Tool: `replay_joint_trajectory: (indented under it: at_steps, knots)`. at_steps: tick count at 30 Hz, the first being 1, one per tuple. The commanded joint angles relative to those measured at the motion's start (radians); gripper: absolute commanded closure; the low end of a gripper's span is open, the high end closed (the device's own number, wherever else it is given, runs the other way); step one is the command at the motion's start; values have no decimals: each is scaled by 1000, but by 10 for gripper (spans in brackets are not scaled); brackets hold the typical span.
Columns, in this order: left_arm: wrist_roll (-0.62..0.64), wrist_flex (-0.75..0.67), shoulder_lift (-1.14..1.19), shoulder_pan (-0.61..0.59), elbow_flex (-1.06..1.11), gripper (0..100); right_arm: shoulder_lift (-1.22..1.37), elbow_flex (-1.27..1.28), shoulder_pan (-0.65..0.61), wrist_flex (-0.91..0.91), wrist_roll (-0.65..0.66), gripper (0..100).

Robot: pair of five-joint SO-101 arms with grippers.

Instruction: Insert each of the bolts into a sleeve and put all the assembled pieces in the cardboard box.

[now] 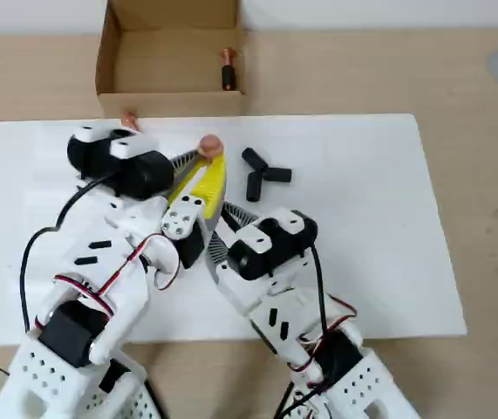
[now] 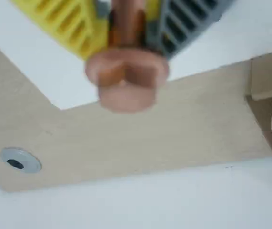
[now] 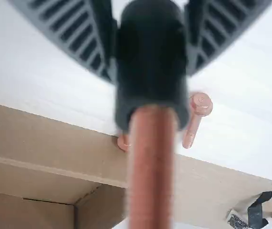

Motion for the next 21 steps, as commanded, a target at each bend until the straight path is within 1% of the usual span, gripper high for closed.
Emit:
replay_joint_trajectory:
  at_steps: [1,6,10,18,21]
  knots:
    - [2,-23,-16,8,-5,992,-18,1,-12,-6,-3,987]
    - [-2,-23,-16,2,-5,992,-18,1,-12,-6,-3,987]
    - [-48,-28,-16,0,-5,992,-18,1,-12,-6,-3,987]
    - [-49,-34,-16,0,28,992,-18,1,-12,-6,-3,987]
    - [-51,-69,-16,-2,49,992,-18,1,-12,-6,-3,987]
